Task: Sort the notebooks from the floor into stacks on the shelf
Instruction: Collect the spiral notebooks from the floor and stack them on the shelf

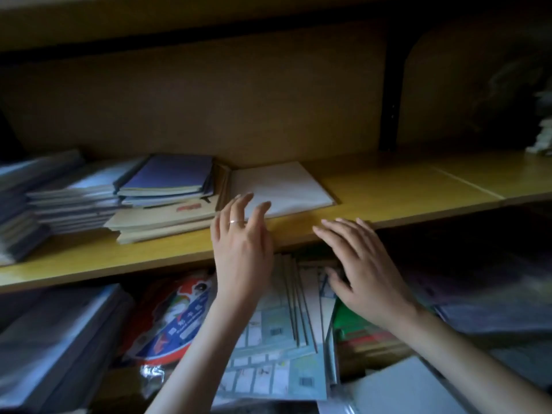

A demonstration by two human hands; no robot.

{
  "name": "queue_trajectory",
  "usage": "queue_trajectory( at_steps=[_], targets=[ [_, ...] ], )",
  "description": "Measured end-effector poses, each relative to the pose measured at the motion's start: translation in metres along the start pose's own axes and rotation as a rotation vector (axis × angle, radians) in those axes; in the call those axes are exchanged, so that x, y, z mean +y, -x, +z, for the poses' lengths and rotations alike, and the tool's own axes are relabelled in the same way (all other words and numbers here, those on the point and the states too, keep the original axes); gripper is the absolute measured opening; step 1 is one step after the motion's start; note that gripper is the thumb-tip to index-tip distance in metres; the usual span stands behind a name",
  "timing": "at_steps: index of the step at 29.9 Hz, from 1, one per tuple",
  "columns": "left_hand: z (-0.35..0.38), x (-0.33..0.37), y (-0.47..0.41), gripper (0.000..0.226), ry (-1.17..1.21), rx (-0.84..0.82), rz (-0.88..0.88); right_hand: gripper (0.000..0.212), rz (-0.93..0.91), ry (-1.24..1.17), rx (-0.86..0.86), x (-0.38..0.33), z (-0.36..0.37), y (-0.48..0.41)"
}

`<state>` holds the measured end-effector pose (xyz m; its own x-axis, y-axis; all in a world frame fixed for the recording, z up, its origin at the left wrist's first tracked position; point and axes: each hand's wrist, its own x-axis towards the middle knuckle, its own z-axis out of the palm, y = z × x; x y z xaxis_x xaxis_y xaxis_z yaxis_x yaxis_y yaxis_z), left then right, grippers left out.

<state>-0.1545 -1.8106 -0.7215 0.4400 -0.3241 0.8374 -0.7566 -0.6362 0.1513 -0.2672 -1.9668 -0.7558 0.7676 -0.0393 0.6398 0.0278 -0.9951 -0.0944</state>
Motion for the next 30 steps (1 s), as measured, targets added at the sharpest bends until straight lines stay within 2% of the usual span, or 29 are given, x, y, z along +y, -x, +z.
queue_trajectory(
  at_steps=[2, 4, 6, 8, 11, 14, 17, 19, 21, 24, 27, 30],
  targets=[
    [-0.002, 0.011, 0.037, 0.036, 0.122, 0.018, 0.142, 0.041, -0.016, -0.118, 0.124, 0.003, -0.002, 0.031],
    [-0.001, 0.024, 0.077, 0.035, 0.185, -0.073, 0.264, 0.034, 0.001, -0.142, 0.125, 0.009, -0.003, 0.067],
    [0.006, 0.036, 0.120, 0.033, 0.221, -0.299, 0.361, 0.031, 0.084, -0.157, 0.022, 0.019, -0.001, 0.105],
    [0.016, 0.046, 0.161, 0.032, 0.266, -0.581, 0.371, 0.032, 0.227, -0.195, -0.101, 0.031, 0.003, 0.144],
    [0.025, 0.055, 0.214, 0.036, 0.353, -0.938, 0.171, 0.038, 0.514, -0.195, -0.264, 0.048, 0.008, 0.199],
    [0.033, 0.059, 0.249, 0.041, 0.492, -1.205, -0.166, 0.044, 0.765, -0.139, -0.361, 0.057, 0.008, 0.237],
    [0.033, 0.071, 0.261, 0.042, 0.741, -1.306, -0.606, 0.060, 0.919, -0.068, -0.514, 0.060, 0.008, 0.260],
    [0.031, 0.082, 0.263, 0.045, 0.867, -1.346, -0.886, 0.071, 1.024, -0.107, -0.594, 0.061, 0.010, 0.271],
    [0.030, 0.091, 0.263, 0.048, 0.934, -1.399, -1.063, 0.070, 1.053, -0.116, -0.637, 0.060, 0.010, 0.278],
    [0.029, 0.102, 0.263, 0.056, 0.973, -1.411, -1.120, 0.071, 1.038, -0.082, -0.657, 0.058, 0.007, 0.279],
    [0.026, 0.111, 0.264, 0.051, 0.964, -1.361, -1.141, 0.078, 1.030, -0.071, -0.686, 0.056, 0.005, 0.275],
    [0.024, 0.119, 0.263, 0.058, 0.989, -1.309, -1.176, 0.084, 1.027, -0.047, -0.728, 0.054, 0.006, 0.273]
  ],
)
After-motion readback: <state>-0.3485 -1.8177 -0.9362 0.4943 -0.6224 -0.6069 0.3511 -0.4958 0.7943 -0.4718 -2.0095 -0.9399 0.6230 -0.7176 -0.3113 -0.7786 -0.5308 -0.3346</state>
